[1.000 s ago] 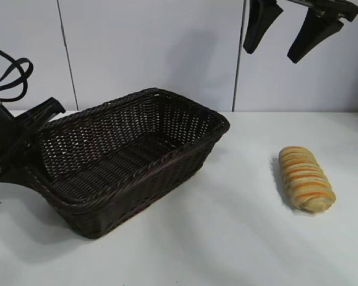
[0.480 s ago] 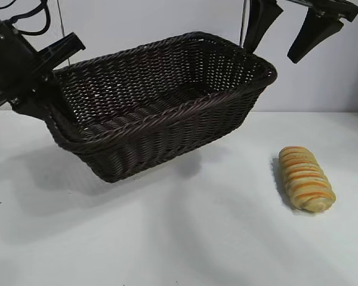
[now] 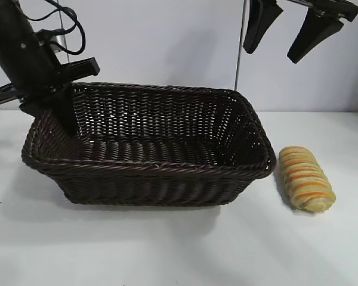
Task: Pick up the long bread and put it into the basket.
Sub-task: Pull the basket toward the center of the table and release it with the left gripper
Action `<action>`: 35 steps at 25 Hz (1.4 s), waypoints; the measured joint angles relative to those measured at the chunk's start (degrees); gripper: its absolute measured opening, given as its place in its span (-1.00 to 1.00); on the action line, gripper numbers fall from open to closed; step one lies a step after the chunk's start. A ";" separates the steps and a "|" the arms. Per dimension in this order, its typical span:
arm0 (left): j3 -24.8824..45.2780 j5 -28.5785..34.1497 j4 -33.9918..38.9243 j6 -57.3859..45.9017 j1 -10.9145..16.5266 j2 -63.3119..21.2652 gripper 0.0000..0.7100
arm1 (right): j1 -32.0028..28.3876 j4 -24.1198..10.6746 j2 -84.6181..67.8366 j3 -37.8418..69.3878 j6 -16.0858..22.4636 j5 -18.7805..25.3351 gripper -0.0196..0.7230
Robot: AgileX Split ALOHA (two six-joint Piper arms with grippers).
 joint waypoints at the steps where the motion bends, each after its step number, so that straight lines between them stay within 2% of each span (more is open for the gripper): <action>1: -0.12 0.18 0.14 0.37 0.05 0.63 -0.71 | 0.00 0.05 0.00 0.00 0.00 0.00 0.55; 15: -0.46 -0.21 -0.41 0.72 1.69 4.74 -0.70 | 0.00 0.17 0.00 0.00 0.00 0.00 0.55; 16: -0.46 -0.27 -0.47 0.72 1.69 4.74 -0.65 | 0.00 0.17 0.00 0.00 0.00 0.00 0.55; 18: -0.50 -0.40 -0.67 0.72 1.69 4.74 -0.41 | 0.00 0.17 0.00 0.00 0.00 0.00 0.55; 21: -0.63 -0.46 -1.14 0.72 1.69 4.74 0.23 | 0.00 0.17 0.00 0.00 0.00 0.00 0.55; 24: -0.63 -0.46 -1.14 0.72 1.69 4.74 0.62 | 0.00 0.17 0.00 0.00 0.00 0.00 0.55; 28: -0.63 0.33 -0.96 0.72 1.69 4.36 0.74 | 0.00 0.17 0.00 0.00 0.07 -0.06 0.55; 35: -0.63 2.70 3.13 0.72 1.72 -1.47 0.76 | 0.00 0.17 0.00 0.00 0.13 -0.10 0.55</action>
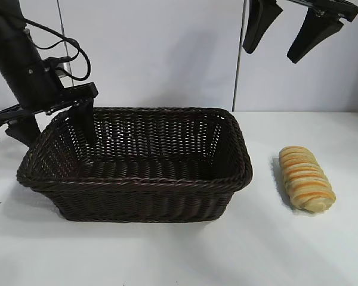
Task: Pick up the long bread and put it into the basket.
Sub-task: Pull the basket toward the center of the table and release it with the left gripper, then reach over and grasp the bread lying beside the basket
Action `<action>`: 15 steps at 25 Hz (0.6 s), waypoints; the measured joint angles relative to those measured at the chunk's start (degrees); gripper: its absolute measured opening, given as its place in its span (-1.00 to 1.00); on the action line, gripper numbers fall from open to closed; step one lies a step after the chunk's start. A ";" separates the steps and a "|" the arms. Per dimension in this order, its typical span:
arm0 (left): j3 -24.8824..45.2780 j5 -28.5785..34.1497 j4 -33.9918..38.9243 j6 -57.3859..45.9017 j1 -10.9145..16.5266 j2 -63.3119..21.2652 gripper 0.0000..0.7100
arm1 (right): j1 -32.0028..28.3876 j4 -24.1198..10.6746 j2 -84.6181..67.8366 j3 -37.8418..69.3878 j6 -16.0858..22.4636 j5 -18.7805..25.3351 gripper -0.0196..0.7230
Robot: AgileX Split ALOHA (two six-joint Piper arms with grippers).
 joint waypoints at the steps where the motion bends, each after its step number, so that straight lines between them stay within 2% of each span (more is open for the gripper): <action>1: 0.00 0.36 0.10 0.00 0.00 -1.04 0.76 | 0.00 0.00 0.00 0.00 0.00 0.00 0.55; 8: 0.00 2.89 -2.24 0.00 0.00 -8.99 0.76 | 0.00 0.00 0.00 0.00 0.02 0.00 0.55; 15: 1.83 3.08 -9.52 -0.05 -0.06 -15.40 0.76 | 0.00 0.00 0.00 0.00 0.02 0.00 0.55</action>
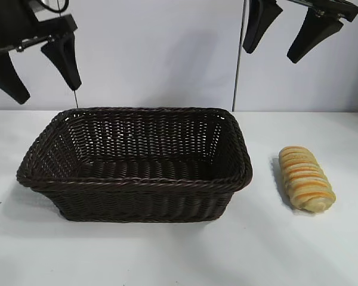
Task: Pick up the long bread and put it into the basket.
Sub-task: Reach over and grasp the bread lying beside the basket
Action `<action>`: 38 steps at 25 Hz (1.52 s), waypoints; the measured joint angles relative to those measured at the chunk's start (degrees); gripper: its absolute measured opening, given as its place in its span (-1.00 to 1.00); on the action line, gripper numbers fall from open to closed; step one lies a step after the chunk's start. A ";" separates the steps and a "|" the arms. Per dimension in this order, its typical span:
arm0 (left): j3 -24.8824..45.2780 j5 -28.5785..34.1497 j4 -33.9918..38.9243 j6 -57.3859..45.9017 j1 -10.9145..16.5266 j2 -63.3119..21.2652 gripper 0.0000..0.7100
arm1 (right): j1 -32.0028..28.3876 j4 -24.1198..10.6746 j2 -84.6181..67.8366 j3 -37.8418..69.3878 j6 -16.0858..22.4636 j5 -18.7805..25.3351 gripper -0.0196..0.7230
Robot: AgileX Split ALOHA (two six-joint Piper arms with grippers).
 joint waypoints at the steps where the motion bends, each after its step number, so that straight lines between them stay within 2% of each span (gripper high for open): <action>1: 0.86 -0.05 -0.60 0.00 -0.08 -0.56 0.76 | 0.00 0.00 0.00 0.00 0.00 0.00 0.55; 7: 6.11 -1.80 -4.17 0.00 -1.14 -1.39 0.76 | 0.00 0.00 0.00 0.00 0.00 0.00 0.55; 13: 10.19 -8.47 -7.47 0.00 -4.56 -1.39 0.76 | 0.00 0.00 0.00 0.00 0.00 0.11 0.55; 30: 10.90 -12.14 -9.05 0.00 -4.75 -1.39 0.76 | 0.00 -0.32 0.00 0.00 0.00 0.11 0.55; 34: 10.90 -12.45 -9.05 0.00 -4.75 -1.39 0.76 | 0.00 -4.27 0.00 0.00 0.76 0.11 0.55; 38: 10.90 -12.56 -9.05 0.00 -4.75 -1.39 0.76 | 0.00 -11.76 0.00 0.00 3.58 0.11 0.55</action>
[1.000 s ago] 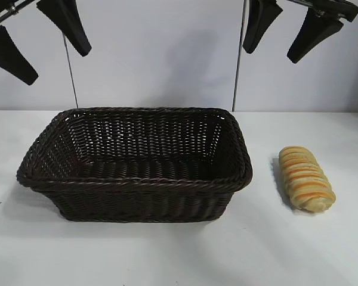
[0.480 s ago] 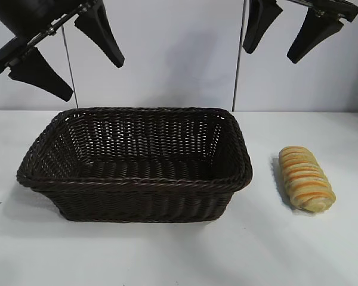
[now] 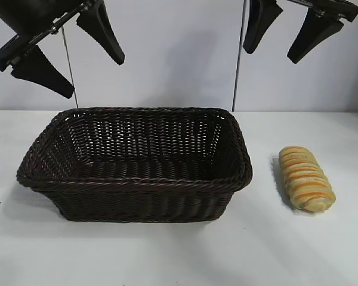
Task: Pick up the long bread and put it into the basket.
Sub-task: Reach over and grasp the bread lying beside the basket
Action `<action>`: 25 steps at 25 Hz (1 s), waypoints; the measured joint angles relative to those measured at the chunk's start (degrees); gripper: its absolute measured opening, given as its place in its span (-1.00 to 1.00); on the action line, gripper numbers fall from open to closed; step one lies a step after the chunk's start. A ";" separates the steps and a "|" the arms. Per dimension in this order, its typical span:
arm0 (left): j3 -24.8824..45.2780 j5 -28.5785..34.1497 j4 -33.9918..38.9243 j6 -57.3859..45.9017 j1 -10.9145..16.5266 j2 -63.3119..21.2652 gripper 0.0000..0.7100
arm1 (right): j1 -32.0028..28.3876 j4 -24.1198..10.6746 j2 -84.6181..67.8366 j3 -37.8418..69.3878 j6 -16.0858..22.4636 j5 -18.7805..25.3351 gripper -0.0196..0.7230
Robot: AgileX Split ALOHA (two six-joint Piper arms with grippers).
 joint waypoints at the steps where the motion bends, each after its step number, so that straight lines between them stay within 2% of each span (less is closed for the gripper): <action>1: 0.00 -0.06 0.00 0.00 0.00 0.00 0.76 | 0.00 -2.00 0.00 0.00 0.80 0.00 0.55; 3: 0.00 -0.20 0.00 0.00 0.00 0.00 0.76 | 0.00 -4.93 0.00 0.27 2.04 0.00 0.55; 5: 0.00 -0.20 0.00 0.00 0.00 0.00 0.76 | 0.00 -6.38 0.00 0.46 3.12 0.00 0.55; 10: 0.00 -0.55 0.00 0.00 0.00 0.00 0.76 | 0.00 -6.63 0.00 2.20 5.03 -0.10 0.55; 19: 0.00 -1.07 -0.02 0.00 0.00 0.00 0.76 | 0.00 -6.89 0.00 13.44 6.79 -0.34 0.55; 25: 0.00 -1.07 -0.02 0.00 0.00 0.00 0.76 | 0.00 -6.89 0.00 18.05 9.14 -4.18 0.55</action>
